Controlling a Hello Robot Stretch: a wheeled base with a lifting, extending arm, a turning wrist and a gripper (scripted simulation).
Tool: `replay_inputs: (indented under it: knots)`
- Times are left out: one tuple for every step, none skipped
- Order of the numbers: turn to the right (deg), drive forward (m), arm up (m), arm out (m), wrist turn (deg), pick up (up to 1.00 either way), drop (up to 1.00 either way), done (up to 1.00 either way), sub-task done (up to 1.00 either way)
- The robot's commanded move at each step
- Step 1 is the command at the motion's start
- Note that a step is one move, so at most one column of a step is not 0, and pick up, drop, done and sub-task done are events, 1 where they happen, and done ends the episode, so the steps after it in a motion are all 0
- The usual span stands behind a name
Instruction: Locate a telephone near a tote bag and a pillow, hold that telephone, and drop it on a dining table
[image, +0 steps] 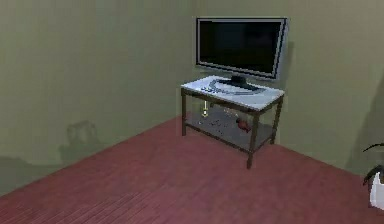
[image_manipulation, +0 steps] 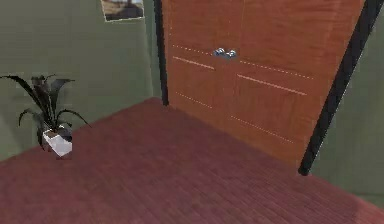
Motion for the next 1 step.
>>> replay_inputs:
  knots:
    - [-42.0,0.0,0.0,0.0,0.0,0.0,0.0,0.0,0.0]
